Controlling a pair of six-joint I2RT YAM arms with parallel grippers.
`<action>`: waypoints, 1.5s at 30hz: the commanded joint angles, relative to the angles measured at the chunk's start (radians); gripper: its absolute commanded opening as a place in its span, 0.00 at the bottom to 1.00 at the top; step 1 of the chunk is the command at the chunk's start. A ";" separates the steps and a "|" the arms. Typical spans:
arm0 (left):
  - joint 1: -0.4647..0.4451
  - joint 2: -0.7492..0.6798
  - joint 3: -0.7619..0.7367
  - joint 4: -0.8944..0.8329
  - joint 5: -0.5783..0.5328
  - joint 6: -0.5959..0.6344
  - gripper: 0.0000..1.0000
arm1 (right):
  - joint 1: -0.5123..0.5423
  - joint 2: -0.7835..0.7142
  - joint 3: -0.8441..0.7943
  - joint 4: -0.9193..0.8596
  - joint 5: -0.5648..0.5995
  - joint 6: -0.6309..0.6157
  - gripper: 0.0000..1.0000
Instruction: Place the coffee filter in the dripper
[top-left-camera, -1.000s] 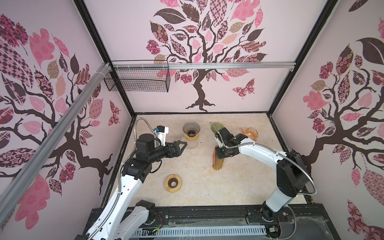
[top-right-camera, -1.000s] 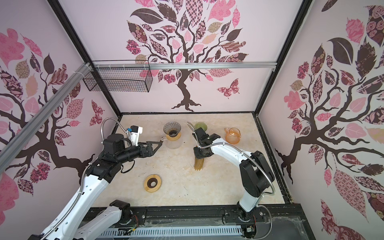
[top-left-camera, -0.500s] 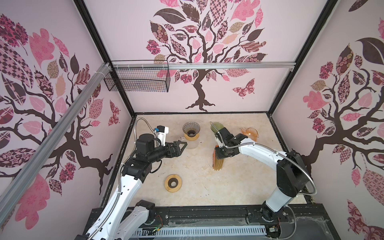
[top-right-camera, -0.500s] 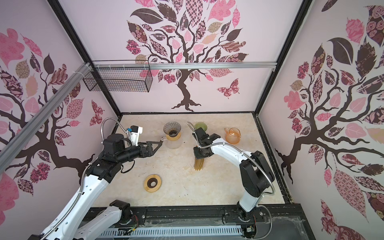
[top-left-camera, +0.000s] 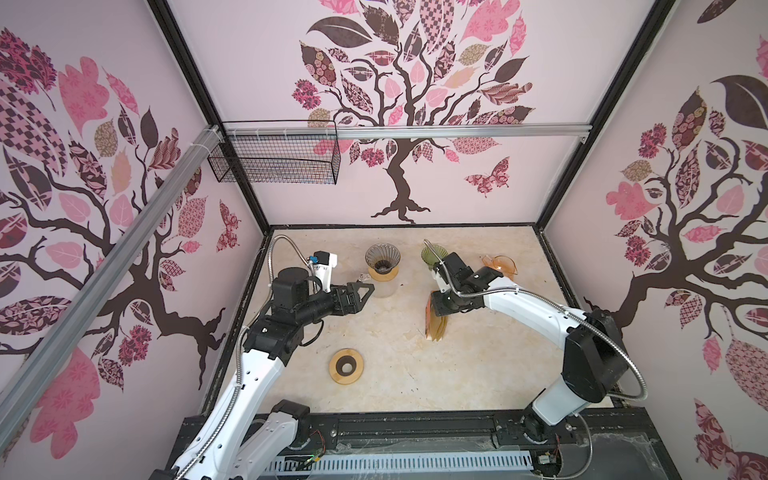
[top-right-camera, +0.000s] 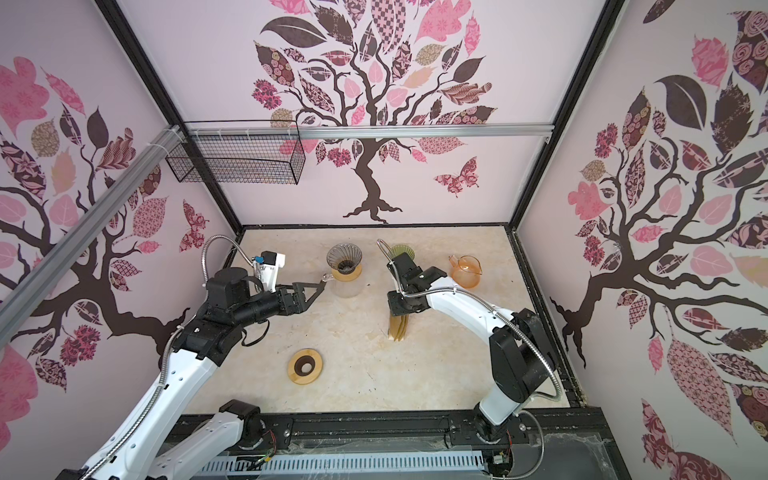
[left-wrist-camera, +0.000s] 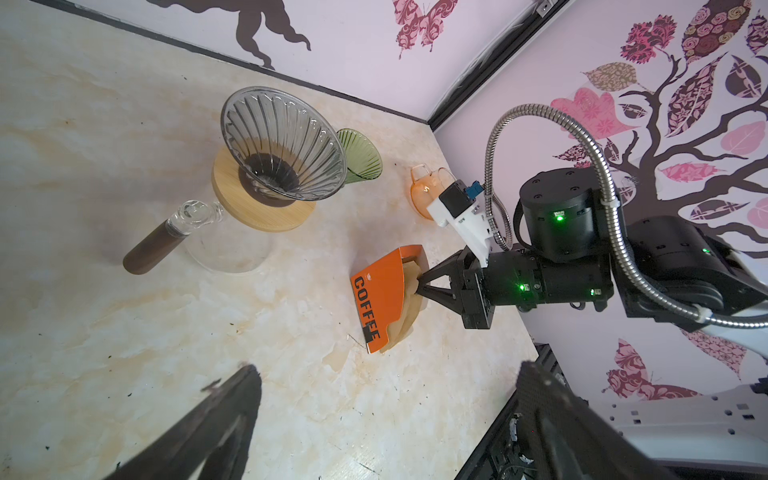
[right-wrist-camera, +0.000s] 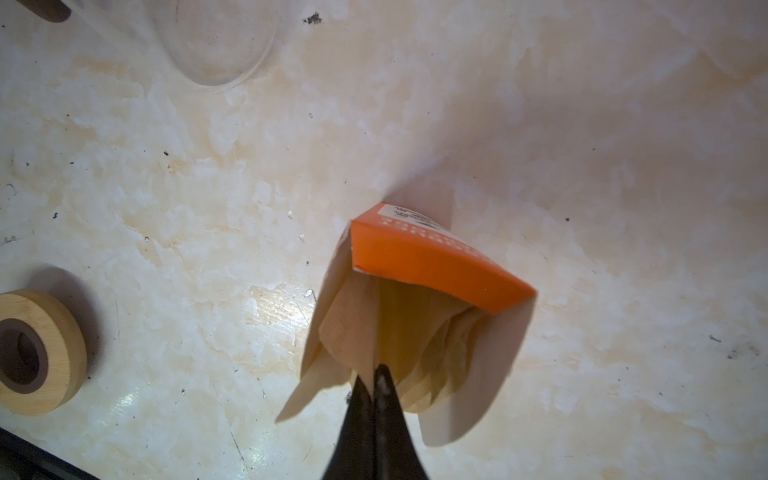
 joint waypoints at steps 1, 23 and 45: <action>0.003 -0.003 -0.026 0.026 -0.004 -0.001 0.98 | 0.006 -0.067 0.011 -0.016 0.028 0.012 0.02; 0.003 -0.020 -0.024 0.018 -0.020 0.005 0.98 | 0.005 -0.211 0.042 -0.055 0.039 0.036 0.01; 0.004 -0.101 -0.019 -0.010 -0.118 0.037 0.98 | 0.006 -0.235 0.233 -0.025 -0.107 0.077 0.00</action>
